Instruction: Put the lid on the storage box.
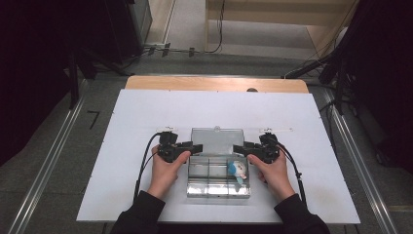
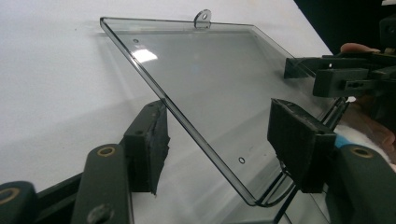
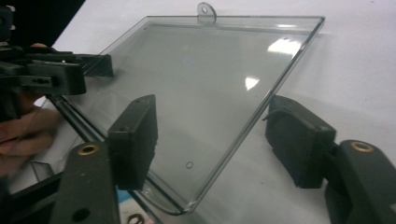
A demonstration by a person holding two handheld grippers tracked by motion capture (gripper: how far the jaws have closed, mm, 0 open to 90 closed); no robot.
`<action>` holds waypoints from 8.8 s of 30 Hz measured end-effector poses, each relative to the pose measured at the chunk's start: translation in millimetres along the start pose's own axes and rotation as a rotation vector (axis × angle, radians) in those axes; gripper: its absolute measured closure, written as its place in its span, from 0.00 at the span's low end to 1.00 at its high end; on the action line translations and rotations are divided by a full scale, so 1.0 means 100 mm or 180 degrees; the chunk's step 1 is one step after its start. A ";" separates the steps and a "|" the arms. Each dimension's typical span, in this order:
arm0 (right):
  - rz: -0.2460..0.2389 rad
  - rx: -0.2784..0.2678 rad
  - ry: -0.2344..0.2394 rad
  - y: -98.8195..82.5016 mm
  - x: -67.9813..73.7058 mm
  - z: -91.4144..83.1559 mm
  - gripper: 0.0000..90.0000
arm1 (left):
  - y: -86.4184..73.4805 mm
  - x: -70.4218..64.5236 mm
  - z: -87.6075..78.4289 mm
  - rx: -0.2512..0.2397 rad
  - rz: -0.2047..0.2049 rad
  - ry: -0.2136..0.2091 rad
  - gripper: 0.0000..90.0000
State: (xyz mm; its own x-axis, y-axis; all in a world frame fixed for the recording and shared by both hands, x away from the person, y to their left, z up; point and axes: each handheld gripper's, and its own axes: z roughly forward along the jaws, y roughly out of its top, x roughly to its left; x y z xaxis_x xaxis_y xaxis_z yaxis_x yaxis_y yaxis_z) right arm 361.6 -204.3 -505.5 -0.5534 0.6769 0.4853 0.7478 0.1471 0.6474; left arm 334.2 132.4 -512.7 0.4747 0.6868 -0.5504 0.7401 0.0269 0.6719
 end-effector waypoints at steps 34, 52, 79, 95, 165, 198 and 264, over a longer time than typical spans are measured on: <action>-0.0647 -0.0587 0.0002 -0.03 0.15 -0.31 0.79 | 0.02 -0.14 -0.26 -0.0389 0.0357 -0.0133 0.82; -0.0999 -0.0783 -0.0018 -0.12 0.20 -0.41 0.85 | 0.05 -0.23 -0.32 -0.0480 0.0471 -0.0188 0.76; -0.1065 -0.0776 -0.0040 -0.11 0.25 -0.46 0.79 | 0.05 -0.28 -0.44 -0.0668 0.0683 -0.0197 0.81; -0.1011 -0.0908 -0.0040 -0.02 0.39 -0.57 0.73 | 0.02 -0.31 -0.47 -0.0674 0.0821 -0.0257 0.79; -0.1344 -0.0885 -0.0111 -0.28 0.62 -0.75 0.68 | -0.30 -0.33 -0.65 -0.0467 0.0880 -0.0337 1.00; -0.0823 -0.0563 -0.0212 -0.49 0.40 -0.71 0.89 | -0.33 -0.35 -0.66 -0.0469 0.0886 -0.0394 1.00; -0.1054 -0.0634 -0.0006 -0.76 0.50 -0.83 0.98 | -0.64 -0.48 -0.86 -0.0463 0.0846 -0.0545 1.00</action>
State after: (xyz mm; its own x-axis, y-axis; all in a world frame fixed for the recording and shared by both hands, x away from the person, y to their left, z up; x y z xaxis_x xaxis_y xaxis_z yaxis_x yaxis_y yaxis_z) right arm 246.6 -241.5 -480.9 -0.7521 0.6176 0.2301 0.4428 0.2150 0.8705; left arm 223.0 160.7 -487.0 0.7240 0.5521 -0.4135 0.5100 -0.0248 0.8598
